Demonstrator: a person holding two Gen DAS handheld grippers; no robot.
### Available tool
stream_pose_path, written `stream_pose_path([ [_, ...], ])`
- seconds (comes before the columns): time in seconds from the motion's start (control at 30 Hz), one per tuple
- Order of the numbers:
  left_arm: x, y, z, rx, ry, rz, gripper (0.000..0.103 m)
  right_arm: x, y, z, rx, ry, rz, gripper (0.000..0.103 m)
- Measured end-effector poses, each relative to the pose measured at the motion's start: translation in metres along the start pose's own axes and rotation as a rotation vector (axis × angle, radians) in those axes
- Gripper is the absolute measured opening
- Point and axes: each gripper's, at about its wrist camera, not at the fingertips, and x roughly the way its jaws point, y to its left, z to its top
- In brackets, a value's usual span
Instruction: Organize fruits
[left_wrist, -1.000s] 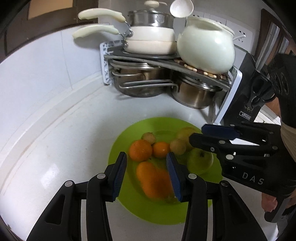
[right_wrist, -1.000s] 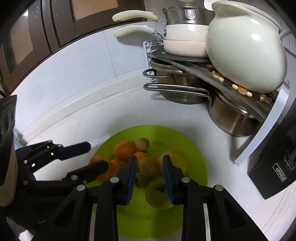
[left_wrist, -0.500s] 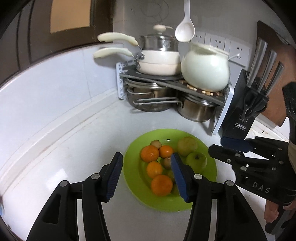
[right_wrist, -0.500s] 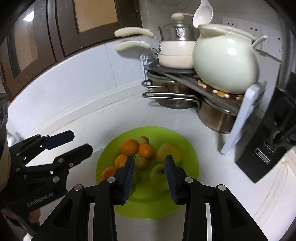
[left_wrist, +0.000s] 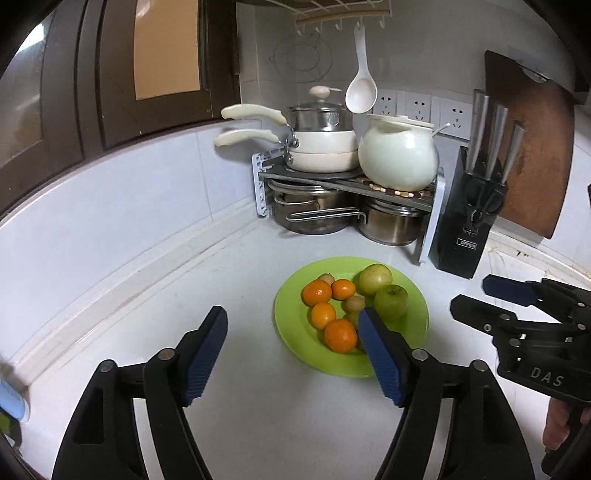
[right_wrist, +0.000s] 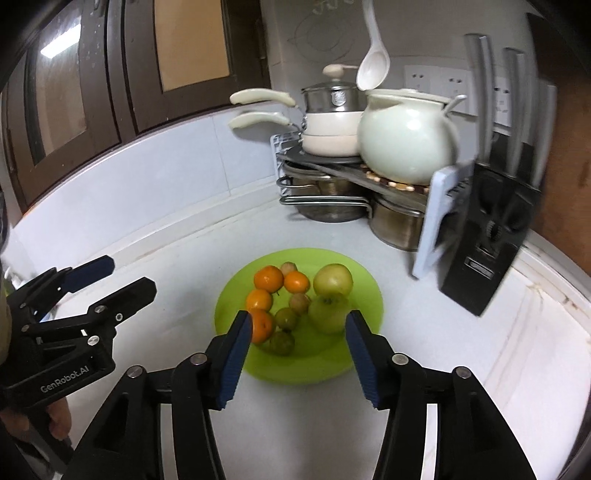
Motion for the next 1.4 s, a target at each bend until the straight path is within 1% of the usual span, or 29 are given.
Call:
stream_pose_path([
  [0.07,-0.008,0.000,-0.005,-0.003,-0.010,-0.011,0.077,-0.013,0.002,-0.007,0.010,-0.020,-0.020,0.061],
  [0.13,-0.019,-0.002,-0.011,-0.006,-0.017,-0.015,0.080,-0.023,0.004,-0.013,0.016,-0.036,-0.034,0.064],
  [0.27,-0.039,-0.008,-0.021,-0.009,-0.037,-0.002,0.085,-0.046,0.006,-0.025,0.008,-0.059,-0.045,0.067],
  [0.43,-0.068,-0.016,-0.035,-0.049,-0.047,0.009,0.090,-0.070,0.005,-0.037,-0.013,-0.072,-0.035,0.070],
  [0.5,-0.080,-0.021,-0.040,-0.053,-0.056,0.017,0.093,-0.082,0.005,-0.043,-0.020,-0.076,-0.027,0.070],
  [0.57,-0.094,-0.027,-0.046,-0.058,-0.060,0.026,0.093,-0.093,0.004,-0.049,-0.029,-0.082,-0.029,0.073],
  [0.7,-0.116,-0.037,-0.056,-0.073,-0.069,0.033,0.098,-0.114,0.005,-0.059,-0.037,-0.093,-0.024,0.074],
  [0.77,-0.126,-0.040,-0.062,-0.077,-0.071,0.036,0.099,-0.126,0.005,-0.066,-0.035,-0.098,-0.018,0.078],
  [0.87,-0.141,-0.045,-0.070,-0.084,-0.079,0.042,0.101,-0.141,0.006,-0.077,-0.042,-0.105,-0.022,0.079],
  [0.97,-0.156,-0.049,-0.078,-0.092,-0.086,0.046,0.103,-0.153,0.006,-0.086,-0.042,-0.104,-0.020,0.081],
  [1.23,-0.189,-0.058,-0.093,-0.091,-0.107,0.066,0.103,-0.177,0.007,-0.106,-0.050,-0.108,0.008,0.081],
  [1.4,-0.200,-0.063,-0.098,-0.084,-0.117,0.086,0.103,-0.188,0.006,-0.114,-0.051,-0.110,0.017,0.081],
])
